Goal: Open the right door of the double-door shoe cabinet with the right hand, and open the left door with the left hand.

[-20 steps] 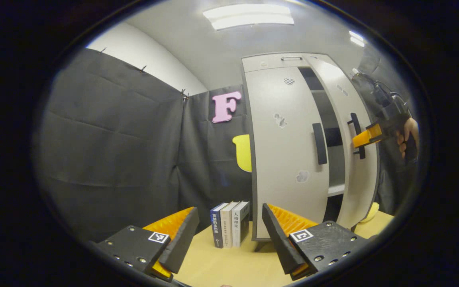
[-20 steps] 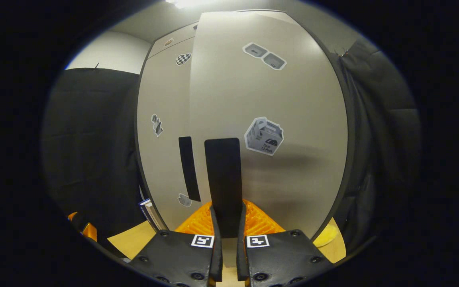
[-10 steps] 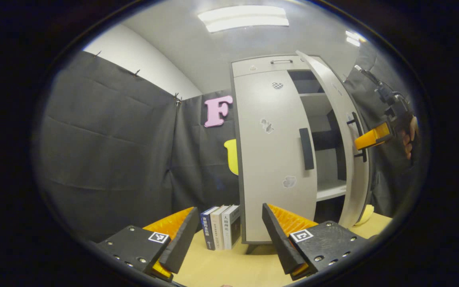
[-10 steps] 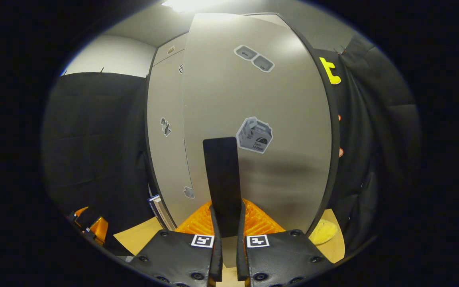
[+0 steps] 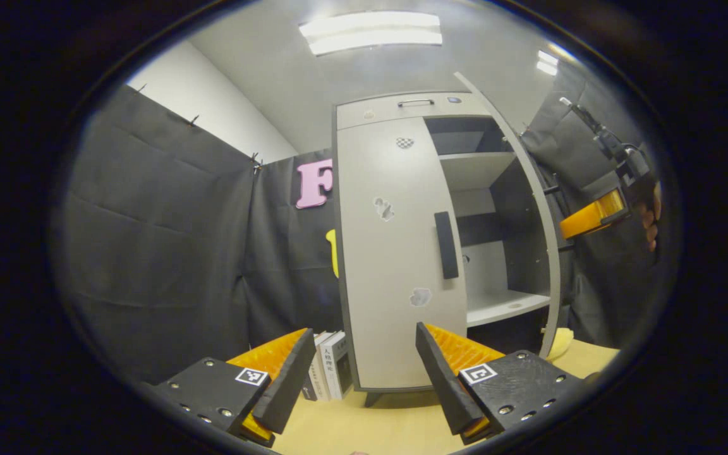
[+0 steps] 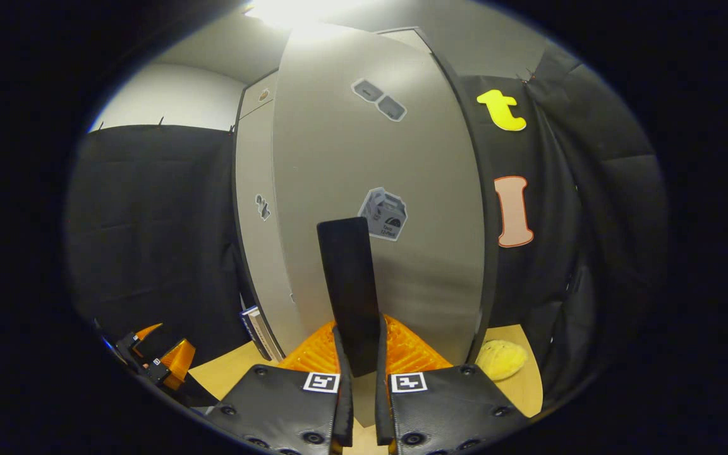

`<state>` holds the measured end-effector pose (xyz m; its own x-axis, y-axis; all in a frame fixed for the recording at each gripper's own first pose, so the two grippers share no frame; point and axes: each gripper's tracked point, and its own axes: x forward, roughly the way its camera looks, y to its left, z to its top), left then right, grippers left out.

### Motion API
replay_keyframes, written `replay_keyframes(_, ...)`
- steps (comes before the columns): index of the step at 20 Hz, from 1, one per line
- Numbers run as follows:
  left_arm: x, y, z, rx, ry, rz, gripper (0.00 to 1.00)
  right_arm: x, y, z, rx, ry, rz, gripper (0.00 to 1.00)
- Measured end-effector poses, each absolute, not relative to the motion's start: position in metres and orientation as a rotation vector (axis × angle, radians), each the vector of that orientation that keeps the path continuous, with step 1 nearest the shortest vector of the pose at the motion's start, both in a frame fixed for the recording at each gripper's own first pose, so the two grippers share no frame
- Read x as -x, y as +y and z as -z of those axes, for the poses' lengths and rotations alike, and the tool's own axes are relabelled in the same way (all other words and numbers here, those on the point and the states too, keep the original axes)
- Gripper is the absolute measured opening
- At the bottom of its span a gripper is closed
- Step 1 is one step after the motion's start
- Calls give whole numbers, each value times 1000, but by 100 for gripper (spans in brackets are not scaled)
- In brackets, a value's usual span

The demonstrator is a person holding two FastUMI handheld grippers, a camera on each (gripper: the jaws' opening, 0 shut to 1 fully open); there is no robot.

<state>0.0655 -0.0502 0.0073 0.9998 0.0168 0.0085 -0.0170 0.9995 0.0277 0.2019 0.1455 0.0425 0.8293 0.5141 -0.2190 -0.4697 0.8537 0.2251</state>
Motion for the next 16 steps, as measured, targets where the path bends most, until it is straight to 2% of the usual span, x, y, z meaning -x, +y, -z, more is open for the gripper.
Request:
replay_keyframes(10,-49,-84,-10,-28,-4,37,94,-197,117,-41,-199,283,-492,15)
replay_keyframes(16,-41,-84,-11,-27,1,24,94,-199,95,-39,-243,291,-416,13)
